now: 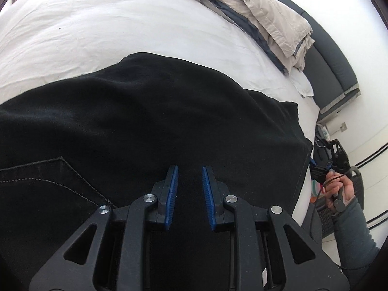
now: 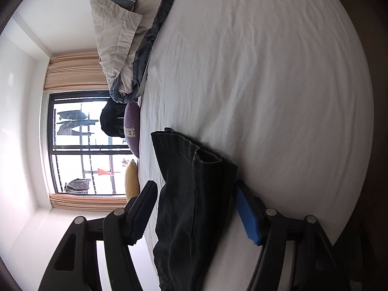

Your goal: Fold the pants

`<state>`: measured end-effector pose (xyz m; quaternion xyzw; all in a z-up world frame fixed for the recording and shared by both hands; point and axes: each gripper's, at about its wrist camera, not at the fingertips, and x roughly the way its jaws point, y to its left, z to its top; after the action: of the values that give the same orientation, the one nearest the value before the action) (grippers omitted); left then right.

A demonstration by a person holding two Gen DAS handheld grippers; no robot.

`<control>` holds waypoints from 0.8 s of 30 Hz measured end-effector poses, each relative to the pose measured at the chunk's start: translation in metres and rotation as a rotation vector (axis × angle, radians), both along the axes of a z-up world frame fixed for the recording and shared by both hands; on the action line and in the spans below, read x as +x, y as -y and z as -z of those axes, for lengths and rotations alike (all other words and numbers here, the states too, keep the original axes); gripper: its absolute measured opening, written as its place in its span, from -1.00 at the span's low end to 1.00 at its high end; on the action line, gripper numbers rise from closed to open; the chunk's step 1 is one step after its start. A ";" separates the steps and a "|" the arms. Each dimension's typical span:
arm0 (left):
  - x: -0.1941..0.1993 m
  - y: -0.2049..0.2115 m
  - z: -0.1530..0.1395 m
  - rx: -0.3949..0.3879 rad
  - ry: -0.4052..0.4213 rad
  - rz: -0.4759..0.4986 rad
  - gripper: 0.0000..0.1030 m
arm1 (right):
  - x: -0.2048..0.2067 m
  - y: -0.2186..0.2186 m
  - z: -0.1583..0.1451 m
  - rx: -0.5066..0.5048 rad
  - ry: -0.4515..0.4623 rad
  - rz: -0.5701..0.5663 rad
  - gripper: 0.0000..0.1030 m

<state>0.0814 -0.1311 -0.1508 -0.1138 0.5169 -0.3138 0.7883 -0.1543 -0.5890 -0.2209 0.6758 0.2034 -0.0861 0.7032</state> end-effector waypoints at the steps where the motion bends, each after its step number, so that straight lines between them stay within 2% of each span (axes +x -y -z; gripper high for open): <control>1: 0.000 -0.002 0.002 -0.012 -0.004 0.002 -0.61 | 0.002 0.000 0.000 0.001 0.008 0.000 0.32; 8: -0.009 -0.003 0.003 0.028 0.036 0.011 -0.61 | 0.016 -0.007 -0.004 -0.038 0.010 -0.027 0.30; 11: -0.011 -0.001 0.005 0.026 0.039 0.009 -0.61 | 0.020 -0.008 -0.003 -0.038 0.009 -0.035 0.08; 15: -0.012 -0.001 0.006 0.020 0.040 0.009 -0.61 | 0.023 -0.008 0.005 -0.020 -0.008 -0.031 -0.50; 20: -0.012 -0.006 0.007 0.007 0.036 0.006 -0.61 | 0.018 -0.012 0.007 -0.041 -0.026 -0.011 -0.79; 24: -0.008 -0.013 0.007 -0.008 0.030 0.003 -0.61 | 0.020 -0.019 -0.002 -0.089 -0.057 -0.014 -0.81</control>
<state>0.0731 -0.1182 -0.1581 -0.1113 0.5038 -0.3186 0.7951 -0.1340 -0.5698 -0.2192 0.6396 0.2241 -0.1094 0.7271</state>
